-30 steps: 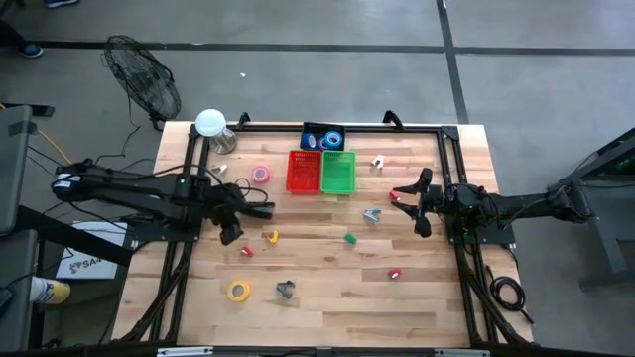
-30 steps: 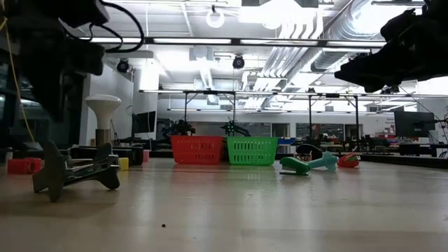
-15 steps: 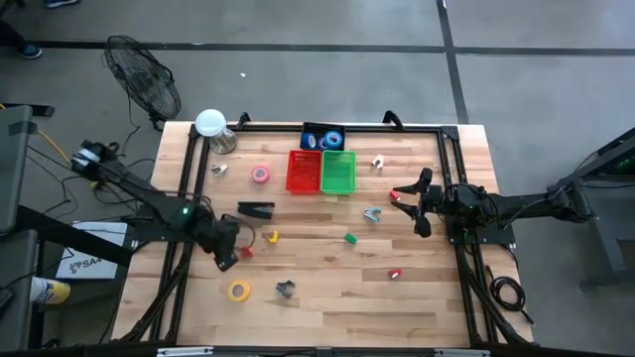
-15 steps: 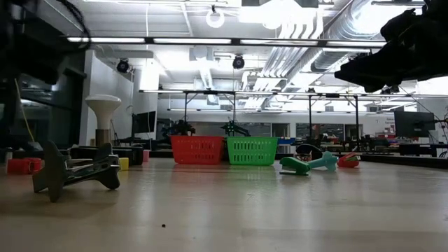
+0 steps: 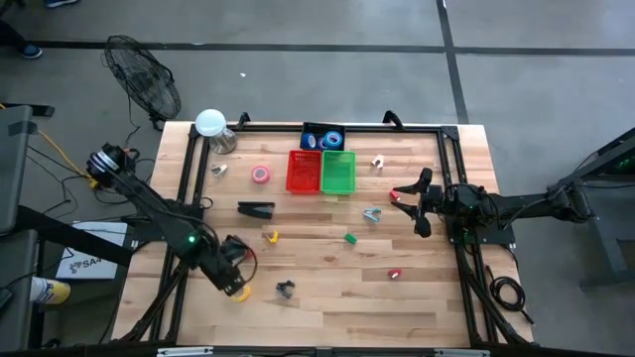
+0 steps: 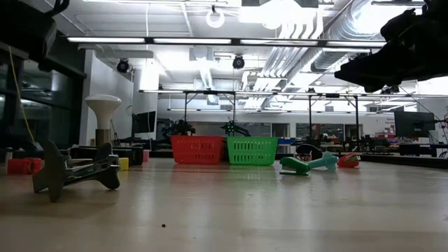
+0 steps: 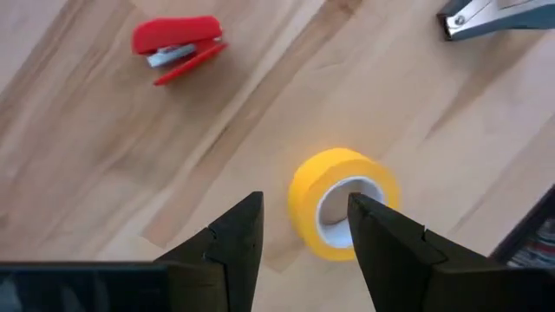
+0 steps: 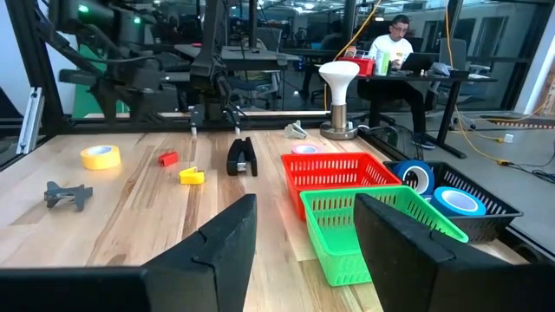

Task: Pick and place Stapler, Stapler remover, tape
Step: Put the yellow tape into the black bin

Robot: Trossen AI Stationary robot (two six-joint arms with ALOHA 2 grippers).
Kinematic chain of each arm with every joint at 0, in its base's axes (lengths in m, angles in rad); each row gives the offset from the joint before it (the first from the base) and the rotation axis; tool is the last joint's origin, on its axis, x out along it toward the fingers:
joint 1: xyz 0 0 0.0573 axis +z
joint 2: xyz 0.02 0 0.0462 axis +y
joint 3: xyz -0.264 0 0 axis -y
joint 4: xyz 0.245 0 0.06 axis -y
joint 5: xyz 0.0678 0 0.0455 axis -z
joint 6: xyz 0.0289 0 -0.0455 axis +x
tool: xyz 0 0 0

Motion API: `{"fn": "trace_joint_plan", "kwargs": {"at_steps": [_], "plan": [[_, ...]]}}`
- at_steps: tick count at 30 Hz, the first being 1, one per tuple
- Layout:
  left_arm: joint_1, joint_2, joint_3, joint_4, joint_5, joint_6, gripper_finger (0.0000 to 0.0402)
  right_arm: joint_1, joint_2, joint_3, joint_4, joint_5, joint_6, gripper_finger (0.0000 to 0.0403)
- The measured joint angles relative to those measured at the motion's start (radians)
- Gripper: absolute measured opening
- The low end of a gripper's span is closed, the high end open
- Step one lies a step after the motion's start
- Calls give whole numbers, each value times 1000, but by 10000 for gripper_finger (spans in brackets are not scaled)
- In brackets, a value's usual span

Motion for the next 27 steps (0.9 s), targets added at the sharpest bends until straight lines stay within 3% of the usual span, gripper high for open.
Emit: {"fn": "trace_joint_plan", "kwargs": {"at_steps": [11,27], "plan": [[1,250,141,-56,107,-30,165,0,0,0,0,0,0,185],[-17,302,147,-103,98,-118,165,0,0,0,0,0,0,185]]}}
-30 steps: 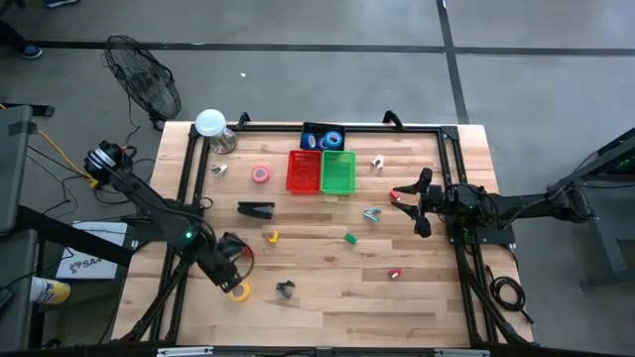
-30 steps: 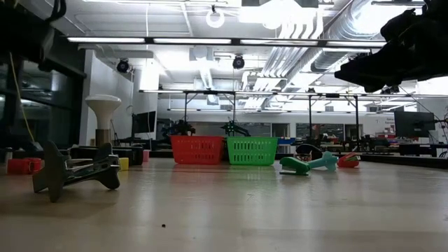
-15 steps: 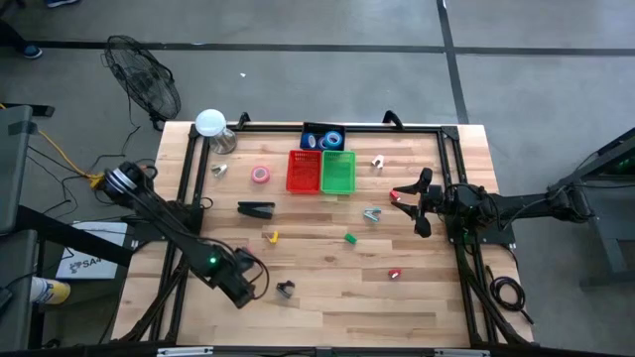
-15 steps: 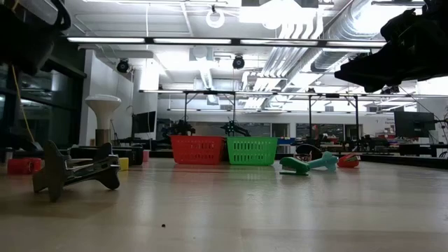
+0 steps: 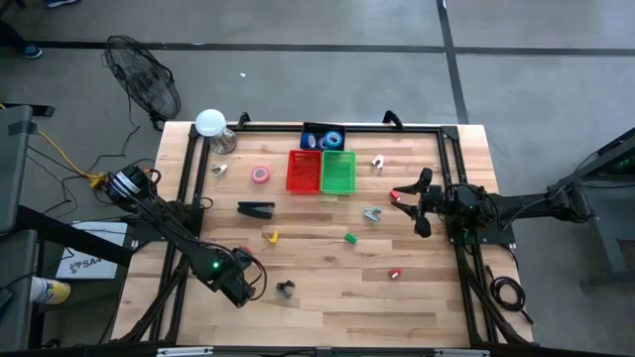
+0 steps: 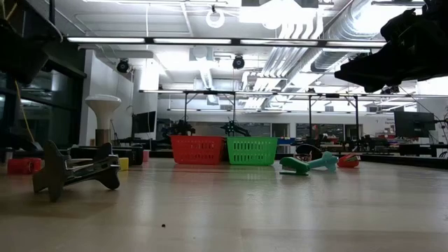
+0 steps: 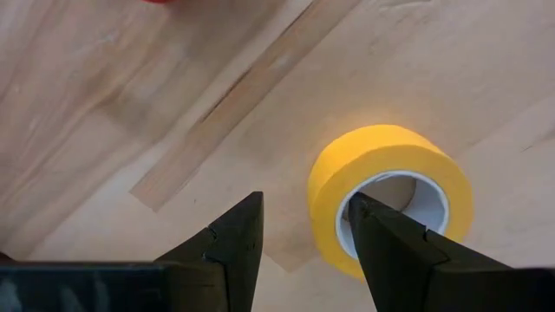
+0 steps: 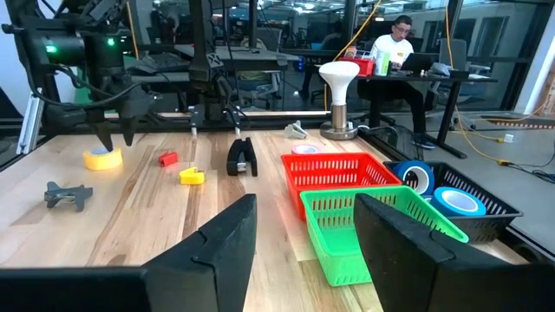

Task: Pick and place Stapler, Stapler remover, tape
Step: Put the yellow tape into the black bin

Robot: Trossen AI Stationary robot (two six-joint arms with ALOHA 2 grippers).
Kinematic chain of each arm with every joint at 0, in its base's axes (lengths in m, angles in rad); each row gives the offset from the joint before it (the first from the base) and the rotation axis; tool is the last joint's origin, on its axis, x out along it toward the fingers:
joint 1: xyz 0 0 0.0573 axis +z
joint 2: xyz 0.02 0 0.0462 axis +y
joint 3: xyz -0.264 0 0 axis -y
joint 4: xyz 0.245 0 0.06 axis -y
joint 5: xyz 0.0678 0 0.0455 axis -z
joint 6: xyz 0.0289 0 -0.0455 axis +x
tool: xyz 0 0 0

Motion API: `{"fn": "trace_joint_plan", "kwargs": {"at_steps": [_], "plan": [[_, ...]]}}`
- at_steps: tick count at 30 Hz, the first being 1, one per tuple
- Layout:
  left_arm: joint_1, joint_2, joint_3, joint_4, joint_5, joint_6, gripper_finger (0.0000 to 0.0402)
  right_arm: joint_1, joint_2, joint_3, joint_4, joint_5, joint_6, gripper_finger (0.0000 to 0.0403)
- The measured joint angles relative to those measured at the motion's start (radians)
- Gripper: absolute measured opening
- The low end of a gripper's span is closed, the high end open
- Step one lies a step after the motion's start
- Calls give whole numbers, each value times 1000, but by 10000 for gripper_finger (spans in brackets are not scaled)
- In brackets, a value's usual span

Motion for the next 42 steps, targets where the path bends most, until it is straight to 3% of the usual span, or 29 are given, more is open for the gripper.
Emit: {"fn": "trace_joint_plan", "kwargs": {"at_steps": [8,29,36,42], "plan": [[-34,0,-1,15,-8,-48,159,0,0,0,0,0,0,185],[-32,63,0,55,12,-47,34,0,0,0,-6,0,0,185],[3,27,49,-7,-73,31,34,0,1,0,-7,0,0,185],[138,7,158,-184,-207,254,34,0,1,0,-7,0,0,185]]}}
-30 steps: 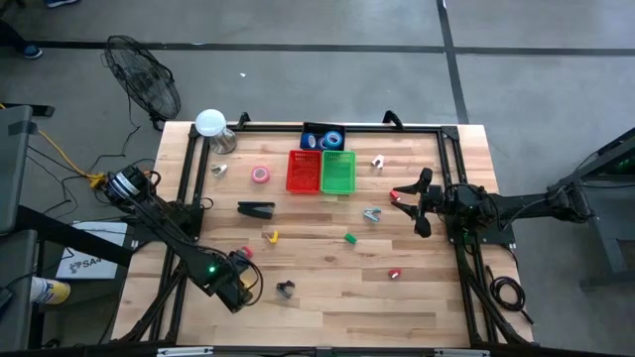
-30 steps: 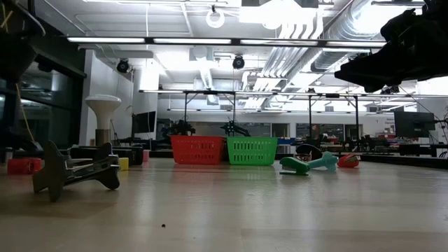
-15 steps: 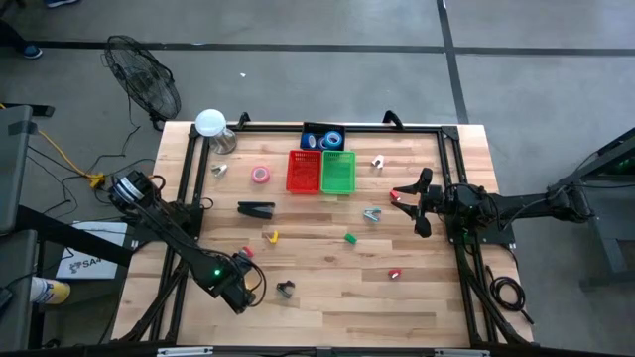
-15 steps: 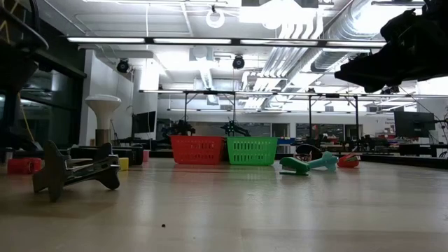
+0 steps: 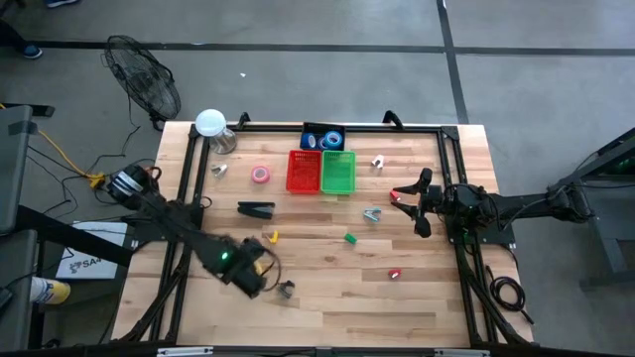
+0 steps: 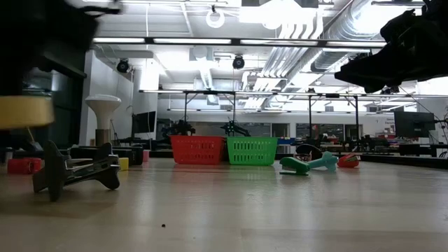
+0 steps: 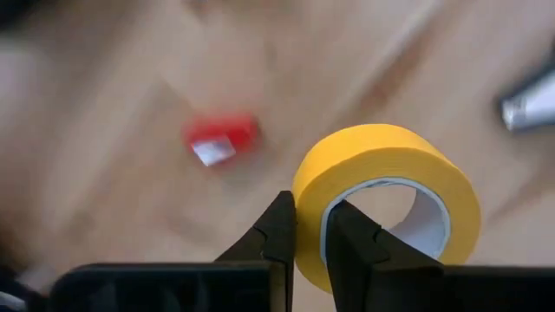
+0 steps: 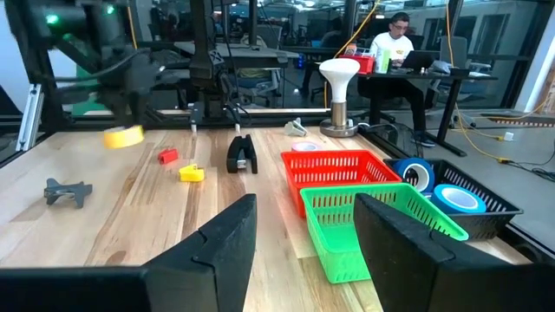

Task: Pick and place Stapler, Stapler remover, tape
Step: Put the yellow tape into the black bin

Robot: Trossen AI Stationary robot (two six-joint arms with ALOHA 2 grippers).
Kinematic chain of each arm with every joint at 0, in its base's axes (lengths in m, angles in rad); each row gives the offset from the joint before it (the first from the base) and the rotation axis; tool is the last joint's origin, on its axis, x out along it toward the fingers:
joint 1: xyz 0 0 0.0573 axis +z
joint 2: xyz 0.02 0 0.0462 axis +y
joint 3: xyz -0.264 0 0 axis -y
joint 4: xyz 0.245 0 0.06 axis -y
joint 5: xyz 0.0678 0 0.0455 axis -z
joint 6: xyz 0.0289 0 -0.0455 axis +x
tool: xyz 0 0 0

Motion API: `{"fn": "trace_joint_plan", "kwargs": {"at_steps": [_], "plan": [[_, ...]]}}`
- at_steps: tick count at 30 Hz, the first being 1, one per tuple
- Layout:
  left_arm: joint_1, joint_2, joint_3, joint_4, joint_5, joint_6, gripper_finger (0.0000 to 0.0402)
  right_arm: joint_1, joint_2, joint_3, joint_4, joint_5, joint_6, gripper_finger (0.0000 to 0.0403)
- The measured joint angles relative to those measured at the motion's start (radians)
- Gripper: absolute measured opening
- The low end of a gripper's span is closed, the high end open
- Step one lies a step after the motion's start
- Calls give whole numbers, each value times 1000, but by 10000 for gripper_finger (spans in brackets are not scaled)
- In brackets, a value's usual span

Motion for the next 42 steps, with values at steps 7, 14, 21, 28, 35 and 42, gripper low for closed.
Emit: {"fn": "trace_joint_plan", "kwargs": {"at_steps": [7,14,21,28,35,42], "plan": [[265,0,128,-95,-102,399,34,0,0,0,0,0,0,185],[569,0,214,-38,-161,753,39,0,0,0,0,0,0,185],[859,2,251,251,-124,1057,36,0,0,0,0,0,0,185],[1084,24,254,551,9,1215,36,0,0,0,0,0,0,185],[1215,108,253,693,155,1246,35,0,0,0,0,0,0,185],[1269,208,252,803,187,1251,35,0,0,0,0,0,0,185]]}}
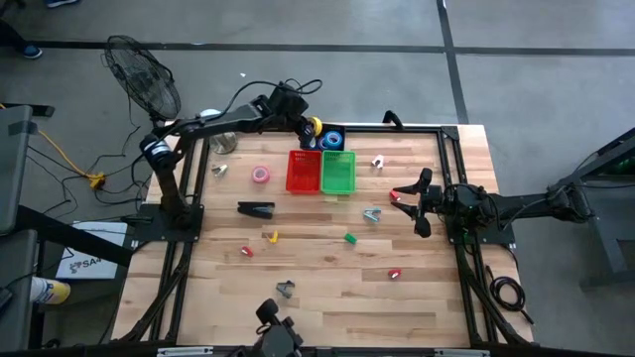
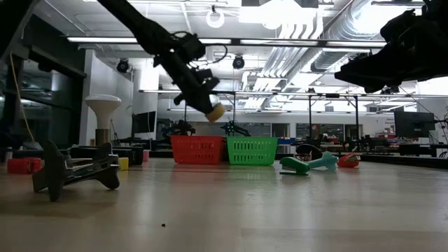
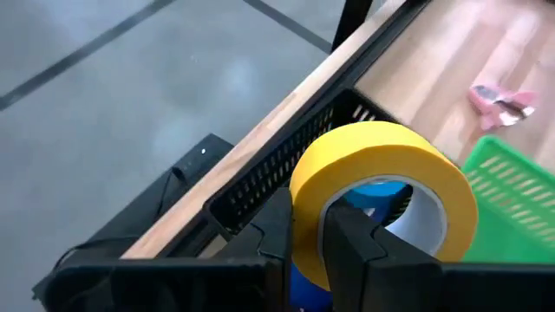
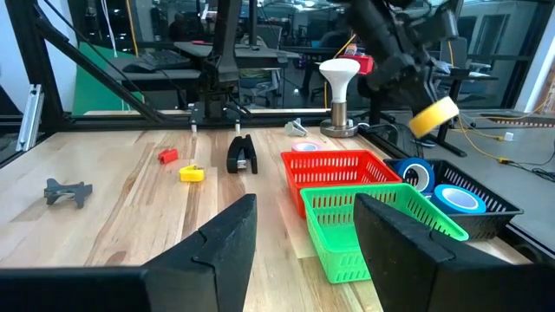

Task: Pick and place Stapler, Stapler remover, tape
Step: Put the yellow tape into the black bin

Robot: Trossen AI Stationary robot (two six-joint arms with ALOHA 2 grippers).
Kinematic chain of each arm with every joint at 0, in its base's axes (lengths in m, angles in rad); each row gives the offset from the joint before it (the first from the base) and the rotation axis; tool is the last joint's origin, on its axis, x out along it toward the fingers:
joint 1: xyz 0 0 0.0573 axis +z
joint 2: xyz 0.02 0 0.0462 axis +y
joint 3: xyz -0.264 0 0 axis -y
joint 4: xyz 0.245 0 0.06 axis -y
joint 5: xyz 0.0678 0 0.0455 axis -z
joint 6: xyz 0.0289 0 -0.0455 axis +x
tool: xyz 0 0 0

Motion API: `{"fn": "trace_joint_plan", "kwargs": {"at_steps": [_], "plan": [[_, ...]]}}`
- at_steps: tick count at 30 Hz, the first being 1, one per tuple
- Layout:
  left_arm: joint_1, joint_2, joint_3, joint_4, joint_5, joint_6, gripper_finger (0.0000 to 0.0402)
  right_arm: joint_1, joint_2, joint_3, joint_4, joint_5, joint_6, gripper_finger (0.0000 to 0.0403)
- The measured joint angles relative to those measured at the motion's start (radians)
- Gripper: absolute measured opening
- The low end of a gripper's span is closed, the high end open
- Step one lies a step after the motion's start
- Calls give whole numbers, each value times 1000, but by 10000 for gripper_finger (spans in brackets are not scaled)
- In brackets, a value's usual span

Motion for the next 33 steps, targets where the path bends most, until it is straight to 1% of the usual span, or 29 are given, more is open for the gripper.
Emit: {"fn": "trace_joint_plan", "kwargs": {"at_steps": [6,11,17,21,25,33], "plan": [[8,36,0,57,11,37,35,0,0,0,0,0,0,185],[7,52,0,69,19,105,35,0,0,0,0,0,0,185],[4,82,0,98,23,227,35,0,0,0,0,0,0,185],[0,82,0,111,1,287,35,0,0,0,0,0,0,185],[0,82,0,132,11,302,38,0,0,0,0,0,0,185],[-2,82,0,143,17,454,47,0,0,0,0,0,0,185]]}}
